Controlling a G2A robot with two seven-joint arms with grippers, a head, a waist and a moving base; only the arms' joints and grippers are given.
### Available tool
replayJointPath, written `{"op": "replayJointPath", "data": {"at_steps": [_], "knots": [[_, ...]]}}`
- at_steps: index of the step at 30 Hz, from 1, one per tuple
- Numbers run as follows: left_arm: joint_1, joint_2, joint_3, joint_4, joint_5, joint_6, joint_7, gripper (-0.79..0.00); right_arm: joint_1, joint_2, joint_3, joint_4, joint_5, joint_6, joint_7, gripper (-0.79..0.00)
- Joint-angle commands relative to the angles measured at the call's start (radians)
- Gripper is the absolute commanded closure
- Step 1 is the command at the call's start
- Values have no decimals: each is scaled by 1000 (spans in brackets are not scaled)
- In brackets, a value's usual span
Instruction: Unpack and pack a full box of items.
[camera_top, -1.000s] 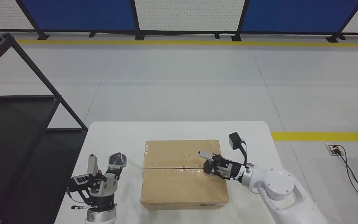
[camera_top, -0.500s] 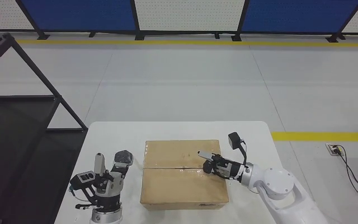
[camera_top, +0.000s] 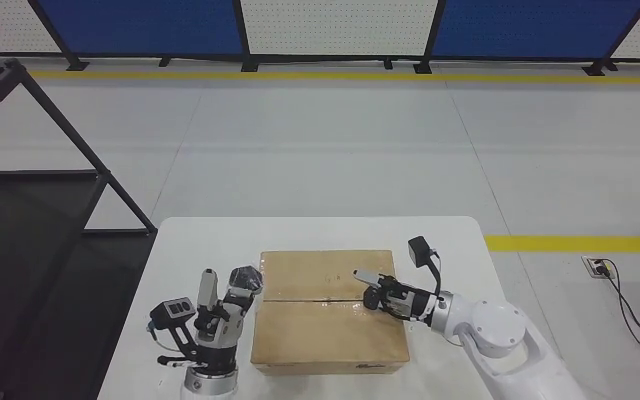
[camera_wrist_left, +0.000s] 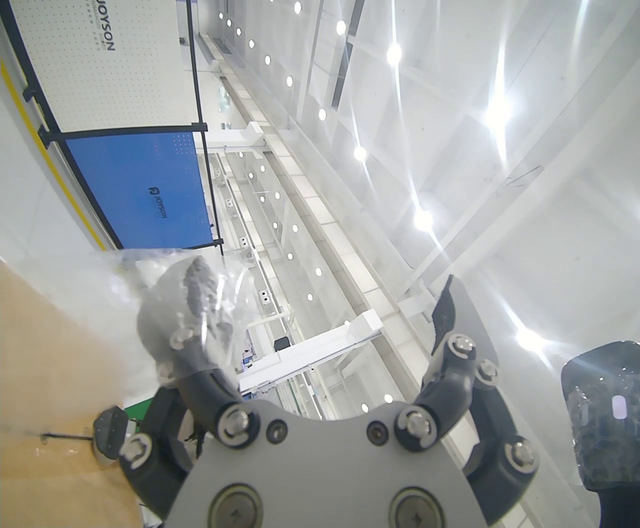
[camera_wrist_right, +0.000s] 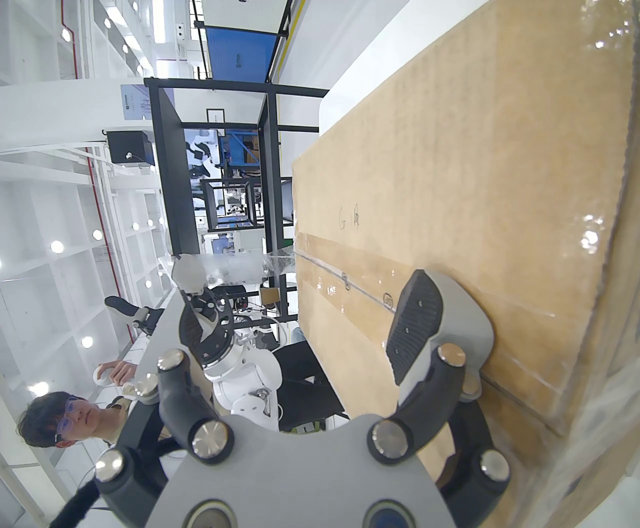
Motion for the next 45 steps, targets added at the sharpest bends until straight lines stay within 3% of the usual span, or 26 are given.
{"op": "replayJointPath", "data": {"at_steps": [1,13,29,45], "knots": [[-16,-2,11,15,7,13,0,-785,-1,0,1,0,0,0,1,-785],[-70,-11,55,82,35,53,-11,-785,-27,6,29,-25,-3,-4,-4,-785],[-73,-18,78,83,74,66,-16,-785,-87,21,107,-82,7,-15,-14,-785],[-97,-28,131,97,146,100,-9,-785,-92,24,113,-77,13,-13,-8,-785]]}}
